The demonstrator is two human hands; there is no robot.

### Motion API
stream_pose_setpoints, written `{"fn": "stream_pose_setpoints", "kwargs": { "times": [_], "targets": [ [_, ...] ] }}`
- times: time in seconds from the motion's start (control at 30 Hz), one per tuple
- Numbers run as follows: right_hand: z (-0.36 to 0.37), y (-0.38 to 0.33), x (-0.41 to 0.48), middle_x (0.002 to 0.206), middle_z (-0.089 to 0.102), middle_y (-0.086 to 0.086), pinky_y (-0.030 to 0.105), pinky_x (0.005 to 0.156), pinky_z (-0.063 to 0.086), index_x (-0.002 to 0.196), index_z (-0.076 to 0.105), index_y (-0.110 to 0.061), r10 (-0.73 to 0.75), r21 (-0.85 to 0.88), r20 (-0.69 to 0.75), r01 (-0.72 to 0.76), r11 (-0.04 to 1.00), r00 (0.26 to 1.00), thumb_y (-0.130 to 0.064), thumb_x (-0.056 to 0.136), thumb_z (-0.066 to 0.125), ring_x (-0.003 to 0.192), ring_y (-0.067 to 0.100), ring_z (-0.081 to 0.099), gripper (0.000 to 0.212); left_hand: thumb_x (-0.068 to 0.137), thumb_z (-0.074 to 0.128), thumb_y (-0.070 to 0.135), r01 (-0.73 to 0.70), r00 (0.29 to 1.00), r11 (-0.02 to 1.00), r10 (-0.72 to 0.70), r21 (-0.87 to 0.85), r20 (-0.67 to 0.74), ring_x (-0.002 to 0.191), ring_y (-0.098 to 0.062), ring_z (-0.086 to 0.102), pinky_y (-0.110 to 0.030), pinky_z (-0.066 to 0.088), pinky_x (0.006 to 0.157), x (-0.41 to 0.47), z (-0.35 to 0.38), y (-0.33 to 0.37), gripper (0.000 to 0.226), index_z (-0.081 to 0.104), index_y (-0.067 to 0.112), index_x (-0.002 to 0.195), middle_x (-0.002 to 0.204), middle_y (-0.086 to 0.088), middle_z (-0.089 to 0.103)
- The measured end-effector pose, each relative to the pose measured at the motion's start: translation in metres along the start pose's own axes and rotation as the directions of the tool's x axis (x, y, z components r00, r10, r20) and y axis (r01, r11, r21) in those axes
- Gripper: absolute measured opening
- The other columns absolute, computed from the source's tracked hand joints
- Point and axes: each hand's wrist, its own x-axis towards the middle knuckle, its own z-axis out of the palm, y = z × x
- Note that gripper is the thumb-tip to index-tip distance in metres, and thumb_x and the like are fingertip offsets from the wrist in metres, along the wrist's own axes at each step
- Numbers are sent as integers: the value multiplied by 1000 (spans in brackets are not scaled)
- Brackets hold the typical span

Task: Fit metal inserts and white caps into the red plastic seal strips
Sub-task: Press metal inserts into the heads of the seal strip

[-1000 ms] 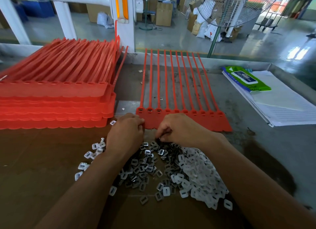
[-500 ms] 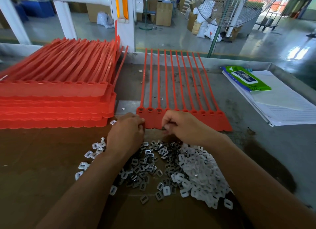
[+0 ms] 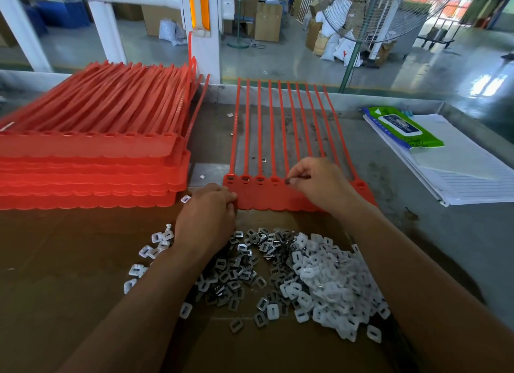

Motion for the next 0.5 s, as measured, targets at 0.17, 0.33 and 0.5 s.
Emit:
{"fn": "stream_pose_setpoints", "kwargs": {
  "times": [0.17, 0.33, 0.5],
  "targets": [
    [9, 2, 20, 84, 58, -5, 20, 69, 37, 85, 64, -16, 67, 9, -40, -67, 998, 997, -9, 87, 54, 82, 8, 52, 12, 86, 50, 10, -1, 1000, 1000, 1, -14, -9, 101, -19, 57, -24, 38, 81, -1, 0, 1, 25, 68, 11, 103, 114, -5, 62],
    [23, -1, 30, 92, 64, -1, 23, 72, 37, 82, 67, -13, 88, 15, -19, -88, 996, 996, -8, 87, 53, 83, 10, 53, 15, 87, 50, 12, -13, 1000, 1000, 13, -4, -11, 101, -18, 57, -22, 37, 80, 0, 0, 0, 24, 67, 12, 104, 114, -4, 62],
    [27, 1, 32, 100, 68, -1, 21, 72, 37, 81, 71, -9, 72, -70, -14, -72, 995, 997, -7, 86, 54, 83, 6, 55, 19, 87, 49, 13, -8, 1000, 1000, 8, 0, -6, 100, -19, 56, -26, 39, 81, -1, 0, 1, 25, 67, 12, 104, 113, -4, 61]
  ]
}}
